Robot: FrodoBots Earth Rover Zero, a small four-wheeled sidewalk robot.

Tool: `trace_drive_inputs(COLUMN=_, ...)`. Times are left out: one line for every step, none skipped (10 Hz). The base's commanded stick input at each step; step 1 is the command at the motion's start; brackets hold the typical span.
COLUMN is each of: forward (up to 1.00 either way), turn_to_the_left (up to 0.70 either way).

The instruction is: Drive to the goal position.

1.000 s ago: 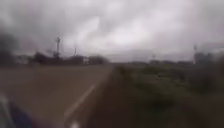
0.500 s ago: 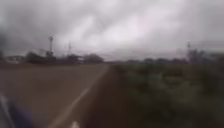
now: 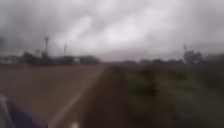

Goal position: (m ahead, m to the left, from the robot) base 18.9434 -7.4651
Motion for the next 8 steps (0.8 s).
trace_drive_inputs(forward=0.70, turn_to_the_left=0.00)
trace_drive_inputs(forward=0.70, turn_to_the_left=0.00)
trace_drive_inputs(forward=0.70, turn_to_the_left=0.00)
trace_drive_inputs(forward=0.70, turn_to_the_left=0.00)
trace_drive_inputs(forward=0.70, turn_to_the_left=0.00)
trace_drive_inputs(forward=0.70, turn_to_the_left=0.00)
trace_drive_inputs(forward=0.70, turn_to_the_left=0.00)
trace_drive_inputs(forward=0.70, turn_to_the_left=0.00)
